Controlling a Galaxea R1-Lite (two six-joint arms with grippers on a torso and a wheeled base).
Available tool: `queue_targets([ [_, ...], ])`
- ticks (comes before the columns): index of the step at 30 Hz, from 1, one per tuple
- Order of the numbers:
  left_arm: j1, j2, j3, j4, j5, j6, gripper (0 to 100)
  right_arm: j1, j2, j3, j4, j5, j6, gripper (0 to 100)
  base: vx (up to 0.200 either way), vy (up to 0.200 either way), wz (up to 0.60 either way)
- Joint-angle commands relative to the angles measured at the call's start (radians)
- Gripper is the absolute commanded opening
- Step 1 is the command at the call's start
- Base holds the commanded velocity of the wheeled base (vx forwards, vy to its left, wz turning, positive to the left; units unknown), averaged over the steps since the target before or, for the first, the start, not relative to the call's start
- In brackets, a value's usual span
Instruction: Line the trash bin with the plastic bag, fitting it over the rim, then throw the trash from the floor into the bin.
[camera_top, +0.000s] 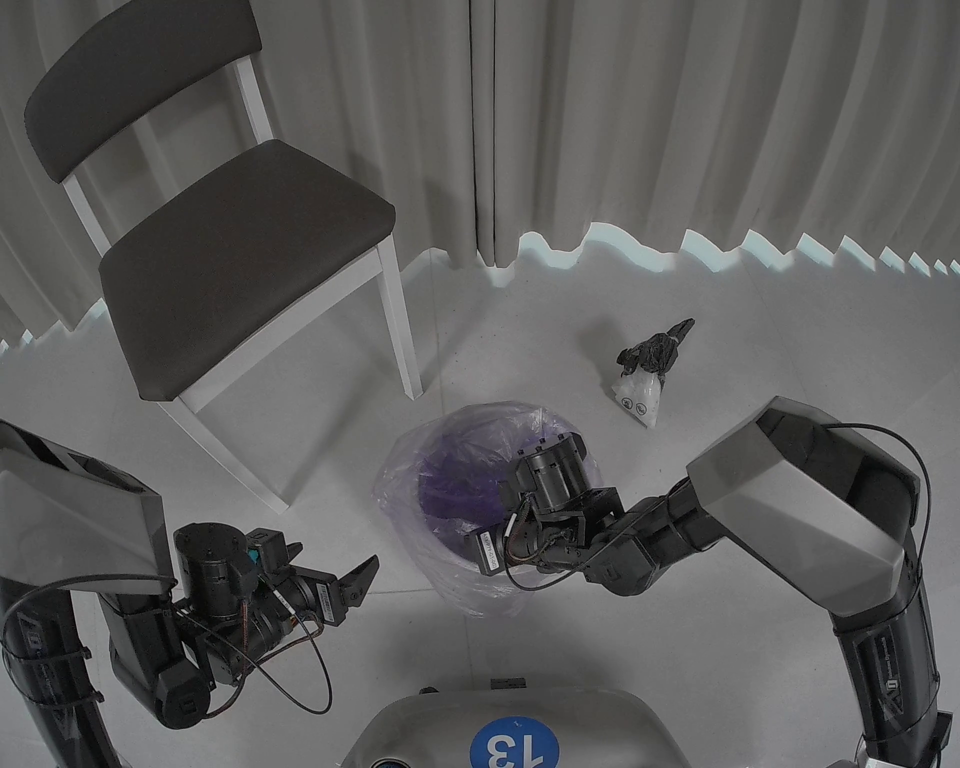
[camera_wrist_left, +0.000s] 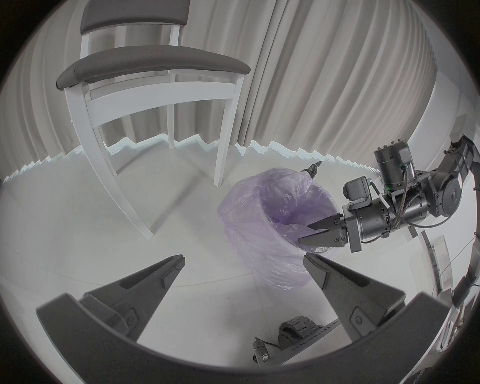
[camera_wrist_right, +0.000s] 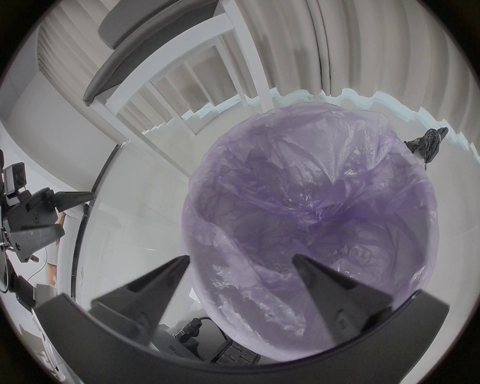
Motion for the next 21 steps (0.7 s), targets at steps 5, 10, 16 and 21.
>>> queue_targets([
  [5, 0.001, 0.002, 0.0, -0.018, 0.002, 0.0, 100, 0.001, -0.006, 0.002, 0.0, 0.001, 0.0, 0, 0.0, 0.0, 0.0],
  [10, 0.001, 0.003, 0.0, -0.018, 0.0, 0.0, 100, 0.011, -0.039, 0.038, 0.0, 0.001, -0.008, 0, 0.0, 0.0, 0.0],
  [16, -0.002, 0.003, 0.0, -0.018, 0.002, -0.016, 100, 0.042, -0.084, 0.084, 0.0, 0.001, -0.009, 0, 0.0, 0.0, 0.0],
  [21, -0.002, 0.003, 0.0, -0.018, 0.002, -0.017, 100, 0.074, -0.099, 0.122, -0.005, 0.001, -0.009, 0, 0.0, 0.0, 0.0],
])
